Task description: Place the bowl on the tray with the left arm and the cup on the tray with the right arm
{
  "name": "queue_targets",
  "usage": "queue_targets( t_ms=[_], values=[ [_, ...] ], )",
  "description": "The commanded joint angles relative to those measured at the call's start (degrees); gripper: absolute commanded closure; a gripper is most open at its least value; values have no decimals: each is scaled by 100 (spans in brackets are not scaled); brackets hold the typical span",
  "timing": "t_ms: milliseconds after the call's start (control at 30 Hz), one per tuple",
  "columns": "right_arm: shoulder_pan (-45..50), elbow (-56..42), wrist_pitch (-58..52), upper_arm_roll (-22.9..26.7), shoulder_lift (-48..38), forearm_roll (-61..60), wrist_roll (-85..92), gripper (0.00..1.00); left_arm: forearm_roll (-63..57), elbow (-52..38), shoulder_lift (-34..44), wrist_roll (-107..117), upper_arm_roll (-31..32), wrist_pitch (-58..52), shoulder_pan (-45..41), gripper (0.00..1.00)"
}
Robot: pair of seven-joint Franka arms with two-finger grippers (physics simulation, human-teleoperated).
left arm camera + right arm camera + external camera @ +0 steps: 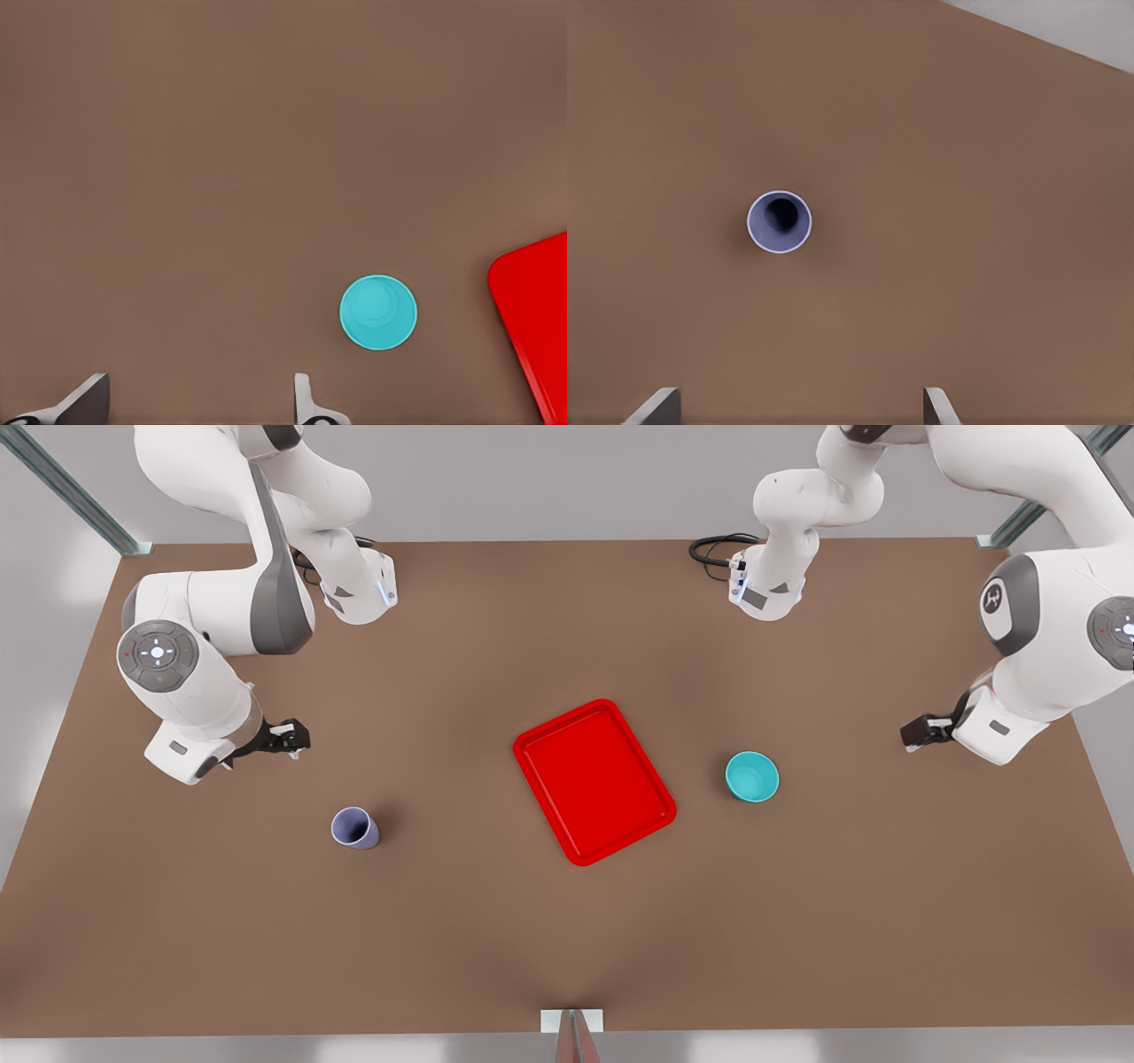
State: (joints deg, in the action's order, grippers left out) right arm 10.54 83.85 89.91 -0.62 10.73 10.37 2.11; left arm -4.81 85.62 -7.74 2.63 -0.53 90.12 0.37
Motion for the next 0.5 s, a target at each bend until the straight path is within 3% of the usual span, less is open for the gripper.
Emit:
queue_targets(
  t_ms=[0, 167, 367, 467],
  values=[
    [1, 0, 0, 0, 0, 0, 0, 0, -55, -2, 0, 0, 1, -3, -63, 0],
    [10, 0, 0, 0, 0, 0, 0, 0, -72, -326, -324, 18, 18, -214, -414, 0],
    [18, 0, 0, 0, 0, 0, 0, 0, -20, -1469, -1599, 1011, -17, -469, -2164, 0],
    [18, 0, 0, 0, 0, 0, 0, 0, -11, -1399, -1678, 1029, 1, -320, -2515, 0]
  ],
)
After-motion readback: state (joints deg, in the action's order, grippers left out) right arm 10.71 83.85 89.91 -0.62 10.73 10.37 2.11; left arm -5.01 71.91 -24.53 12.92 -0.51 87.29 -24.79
